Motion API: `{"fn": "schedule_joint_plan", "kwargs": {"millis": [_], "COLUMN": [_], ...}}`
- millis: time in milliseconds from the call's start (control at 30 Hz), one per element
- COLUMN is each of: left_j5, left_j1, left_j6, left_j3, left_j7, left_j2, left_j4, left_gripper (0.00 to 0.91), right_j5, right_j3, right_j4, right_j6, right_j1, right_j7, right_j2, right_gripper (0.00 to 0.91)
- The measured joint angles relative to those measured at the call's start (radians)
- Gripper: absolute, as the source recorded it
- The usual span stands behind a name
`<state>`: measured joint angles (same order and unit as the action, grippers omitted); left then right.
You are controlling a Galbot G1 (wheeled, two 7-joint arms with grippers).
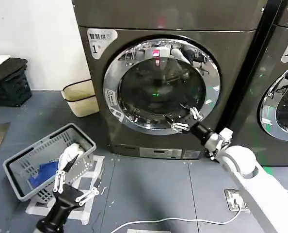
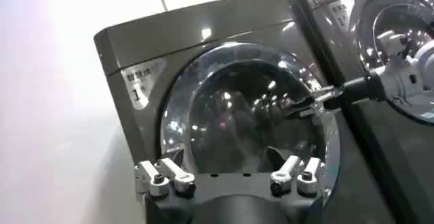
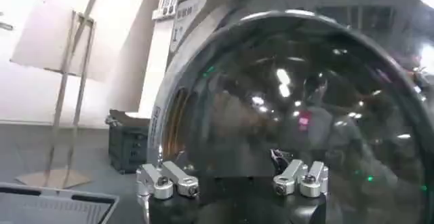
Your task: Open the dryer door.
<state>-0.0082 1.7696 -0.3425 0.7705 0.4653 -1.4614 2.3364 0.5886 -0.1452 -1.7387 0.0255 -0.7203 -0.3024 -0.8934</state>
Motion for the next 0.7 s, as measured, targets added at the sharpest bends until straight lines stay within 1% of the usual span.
{"fn": "schedule_joint_plan", "kwargs": {"millis": [233,700], "left_j5": [0.004,0.004], "left_j1": [0.004,0.007], "left_j6": [-0.004,-0.009], "left_j3": [-0.001,0.002], "left_j7": [0.000,0.000], "left_j2": [-0.003,-0.006], "left_j4": [-0.004,-0.008], "left_gripper": [0.907,0.907], "right_j5": [0.010,0.008], "right_j3": [0.058,0.164], "right_j4": [0.038,0.115], "right_j6": [0.004,0.008], "right_j1": [0.067,0.188], "right_j7": [-0.001,0.000], "right_j2": [-0.013,-0.062], "right_gripper": [0.907,0.907]}}
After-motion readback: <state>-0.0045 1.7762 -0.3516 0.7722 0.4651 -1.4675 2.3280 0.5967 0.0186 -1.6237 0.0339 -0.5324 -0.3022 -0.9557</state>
